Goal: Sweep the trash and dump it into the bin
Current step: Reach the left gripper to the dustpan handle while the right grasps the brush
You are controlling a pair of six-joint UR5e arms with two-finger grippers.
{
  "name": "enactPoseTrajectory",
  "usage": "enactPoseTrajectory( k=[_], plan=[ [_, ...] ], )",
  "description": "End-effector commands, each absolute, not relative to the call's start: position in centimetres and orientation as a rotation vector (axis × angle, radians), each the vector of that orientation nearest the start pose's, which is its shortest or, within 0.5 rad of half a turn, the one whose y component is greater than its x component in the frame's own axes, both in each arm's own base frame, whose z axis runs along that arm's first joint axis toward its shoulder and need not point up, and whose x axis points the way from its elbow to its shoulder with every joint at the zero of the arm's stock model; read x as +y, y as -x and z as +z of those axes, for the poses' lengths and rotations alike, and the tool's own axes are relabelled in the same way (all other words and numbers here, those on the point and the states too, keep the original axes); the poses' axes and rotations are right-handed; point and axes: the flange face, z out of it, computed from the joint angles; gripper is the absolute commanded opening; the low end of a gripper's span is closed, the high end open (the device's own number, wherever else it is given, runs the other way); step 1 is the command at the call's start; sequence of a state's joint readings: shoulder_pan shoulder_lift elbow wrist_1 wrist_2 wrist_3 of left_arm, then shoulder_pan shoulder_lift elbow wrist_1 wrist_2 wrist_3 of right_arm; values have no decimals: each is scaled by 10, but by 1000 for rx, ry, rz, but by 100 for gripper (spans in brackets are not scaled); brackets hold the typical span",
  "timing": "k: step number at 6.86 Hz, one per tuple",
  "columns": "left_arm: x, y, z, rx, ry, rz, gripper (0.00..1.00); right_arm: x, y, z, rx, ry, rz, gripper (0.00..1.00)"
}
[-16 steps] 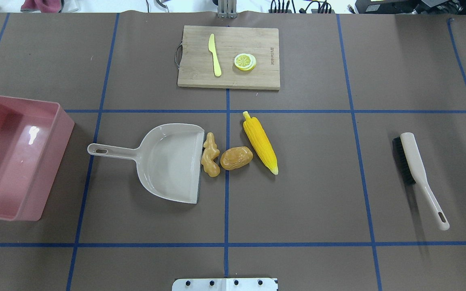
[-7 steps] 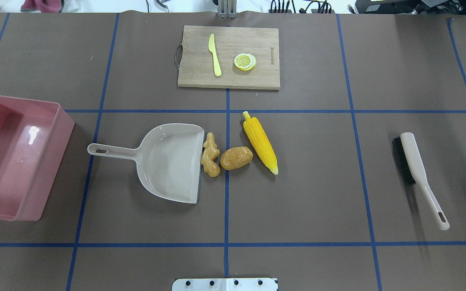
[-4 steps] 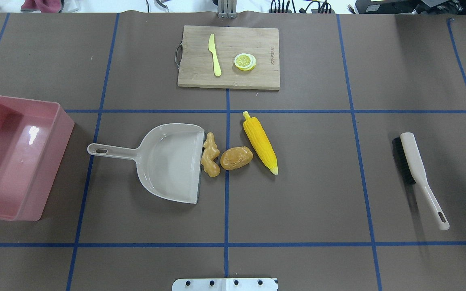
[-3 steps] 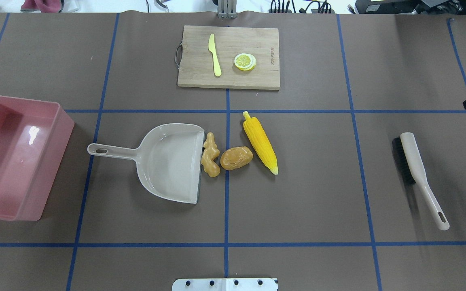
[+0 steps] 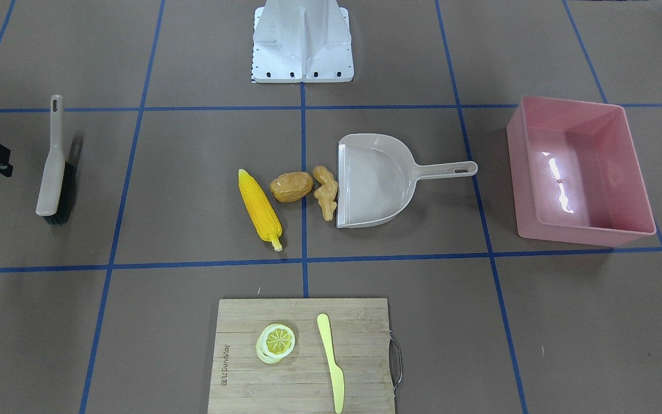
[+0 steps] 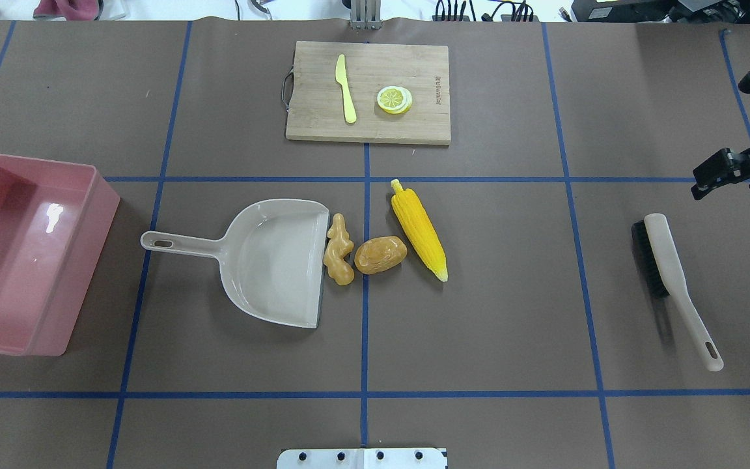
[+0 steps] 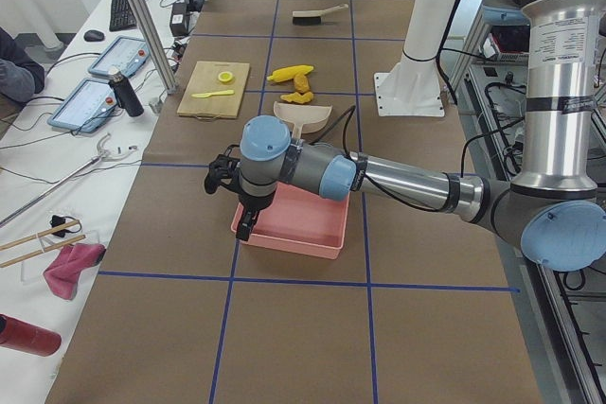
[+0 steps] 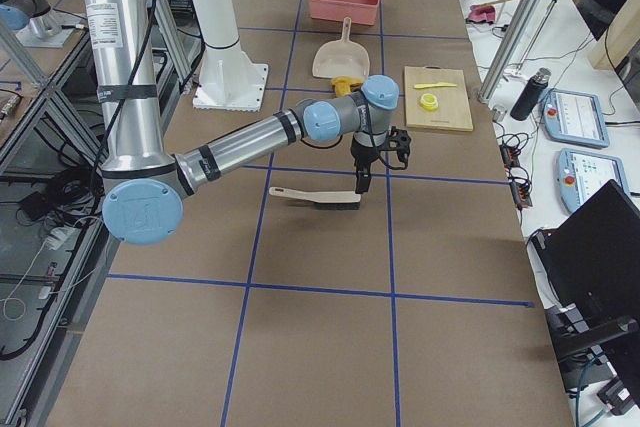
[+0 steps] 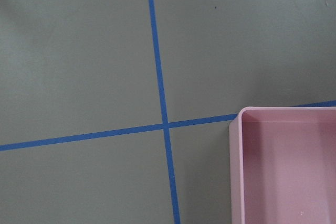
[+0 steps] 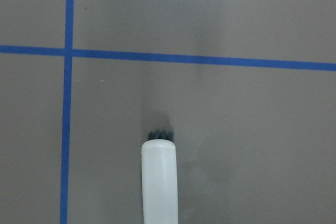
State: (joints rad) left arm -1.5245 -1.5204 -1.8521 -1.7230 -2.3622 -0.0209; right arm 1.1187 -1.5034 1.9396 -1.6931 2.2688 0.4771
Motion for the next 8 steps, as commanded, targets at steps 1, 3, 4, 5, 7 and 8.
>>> enactPoseTrajectory(
  k=[1,3,4,5,7,8],
  plan=[
    [-478,-27,480,825,-473,390,99,-434,184,490,-762,40,-160,100],
    [-470,-72,465,797,-660,735,99,-387,227,513,-791,70,-124,100],
    [-466,-91,465,763,-716,912,99,-376,246,513,-777,99,-105,100],
    [-462,-131,453,753,-781,1118,99,-370,256,515,-770,112,-123,100],
    [-441,-200,399,776,-890,1355,99,-358,256,527,-732,123,-128,100],
    [-440,-206,389,716,-914,1361,99,-349,247,535,-721,136,-124,100]
  ],
)
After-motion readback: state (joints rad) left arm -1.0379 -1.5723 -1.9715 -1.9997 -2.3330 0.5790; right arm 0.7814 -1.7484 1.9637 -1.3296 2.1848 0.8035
